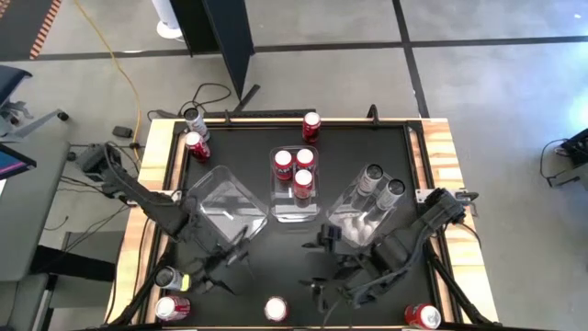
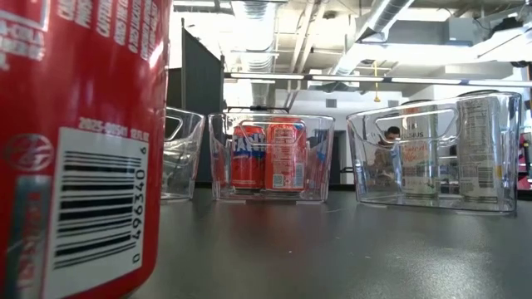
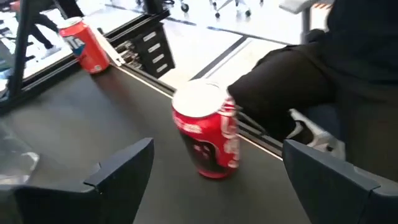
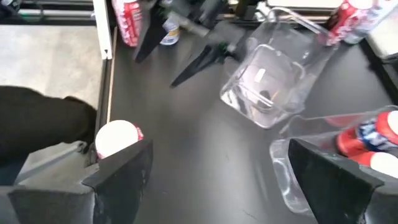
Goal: Sort soda cans
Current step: Put the bottom center red soda can into the left transparent bin
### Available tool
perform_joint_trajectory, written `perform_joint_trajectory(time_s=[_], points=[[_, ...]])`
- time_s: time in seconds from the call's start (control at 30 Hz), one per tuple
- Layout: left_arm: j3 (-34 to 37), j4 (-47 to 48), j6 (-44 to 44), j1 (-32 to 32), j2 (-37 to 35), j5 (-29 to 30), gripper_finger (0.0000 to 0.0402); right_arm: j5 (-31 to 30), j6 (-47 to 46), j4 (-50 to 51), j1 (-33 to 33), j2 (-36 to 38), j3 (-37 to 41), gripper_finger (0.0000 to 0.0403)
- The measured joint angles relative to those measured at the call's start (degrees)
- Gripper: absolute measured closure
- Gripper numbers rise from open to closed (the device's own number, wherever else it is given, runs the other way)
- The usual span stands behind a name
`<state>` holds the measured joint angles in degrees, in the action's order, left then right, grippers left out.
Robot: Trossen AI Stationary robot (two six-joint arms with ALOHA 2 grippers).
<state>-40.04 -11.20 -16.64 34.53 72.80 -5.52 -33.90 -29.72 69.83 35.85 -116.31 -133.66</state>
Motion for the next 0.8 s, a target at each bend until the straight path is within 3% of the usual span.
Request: perform_joint_trajectory(time_s=[0.2, 0.5, 0.8], points=[[-7.44, 0.53, -1.16, -0.03, 10.34, 1.04, 0.0021, -0.82, -0.51, 1.59, 0.22, -0.18, 0.02, 0.0014], [-20.15, 10.33, -0.94, -0.16, 22.15, -0.56, 0.0007, -0.84, -0.45, 2.54, 0.90, -0.16, 0.02, 0.0014], [-24.89, 11.13, -0.42, -0.27, 30.36, -3.34, 0.0007, -0.84, -0.41, 2.72, 2.16, -0.16, 0.02, 0.0014]])
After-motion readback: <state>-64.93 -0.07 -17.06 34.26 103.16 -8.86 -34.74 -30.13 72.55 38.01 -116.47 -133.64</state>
